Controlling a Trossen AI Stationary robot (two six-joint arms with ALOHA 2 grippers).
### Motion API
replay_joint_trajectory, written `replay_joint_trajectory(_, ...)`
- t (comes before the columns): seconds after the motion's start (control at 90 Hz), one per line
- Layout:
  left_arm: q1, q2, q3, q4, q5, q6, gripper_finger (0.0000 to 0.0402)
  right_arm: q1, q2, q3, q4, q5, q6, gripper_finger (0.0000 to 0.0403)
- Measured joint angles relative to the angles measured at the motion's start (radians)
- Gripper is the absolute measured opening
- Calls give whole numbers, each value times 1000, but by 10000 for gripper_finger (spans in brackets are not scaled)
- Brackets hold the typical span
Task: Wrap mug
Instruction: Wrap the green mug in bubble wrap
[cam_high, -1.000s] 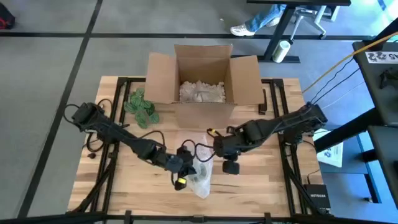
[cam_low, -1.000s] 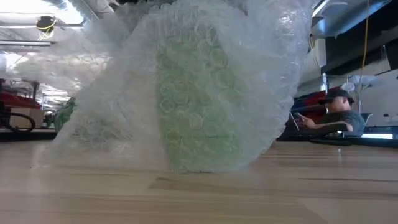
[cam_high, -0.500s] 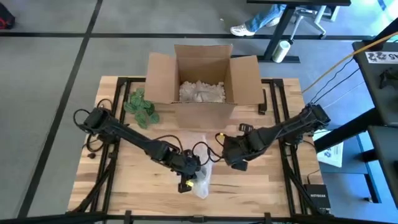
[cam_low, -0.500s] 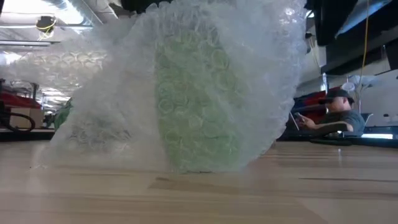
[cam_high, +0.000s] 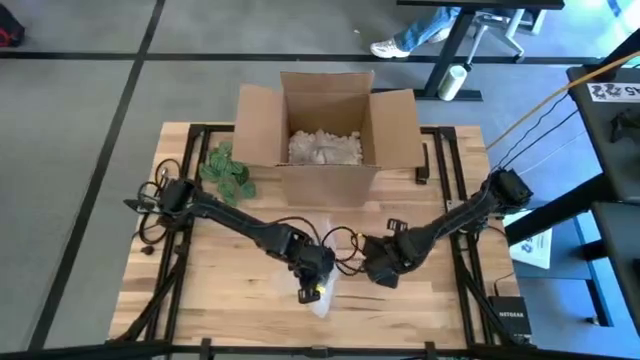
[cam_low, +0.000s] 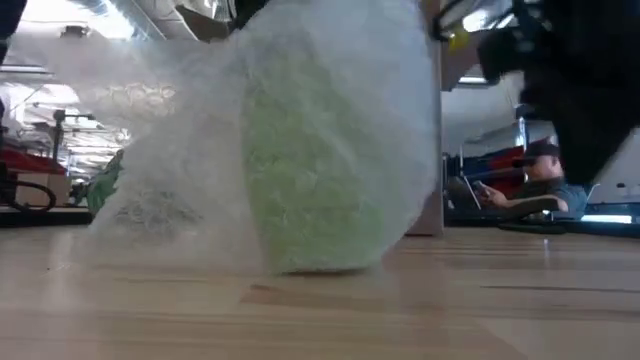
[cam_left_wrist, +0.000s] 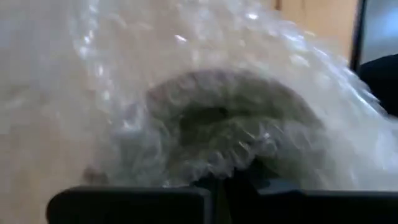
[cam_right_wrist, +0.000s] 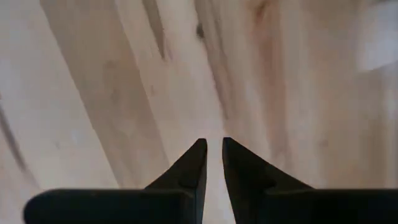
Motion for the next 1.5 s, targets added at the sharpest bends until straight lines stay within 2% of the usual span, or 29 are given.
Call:
replay_joint_trajectory(0.1, 5, 12, 2, -15, 7, -21, 0, 26, 0, -62, 80, 0, 56, 37)
replay_joint_trajectory(0.189, 11, 22, 2, -22, 11, -25, 0, 42, 0, -101, 223, 0, 78, 37)
replay_joint_trajectory(0.378, 10, 24, 1, -28, 6, -48, 0, 42, 0, -129, 601, 3, -9, 37)
replay_joint_trajectory(0.511, 3, 26, 0, -24, 0, -50, 0, 41, 0, -129, 737, 69, -34, 37)
replay_joint_trajectory(0.656, 2, 25, -1, -21, -9, -50, 0, 42, 9, -135, 867, 94, -34, 37)
replay_joint_trajectory(0.944, 2, 25, -2, 1, -9, -45, 0, 77, 33, -274, 1266, 156, -14, 37)
replay_joint_trajectory(1.167, 2, 25, -2, 1, -21, -45, 0, 125, 74, -297, 1362, 249, 20, 37)
replay_joint_trajectory(1.344, 1, 25, -2, -1, -24, -49, 0, 149, 173, -297, 1517, 342, 43, 37)
replay_joint_trajectory(1.5, -3, 25, -2, -2, -27, -49, 0, 146, 253, -293, 1681, 372, 46, 37)
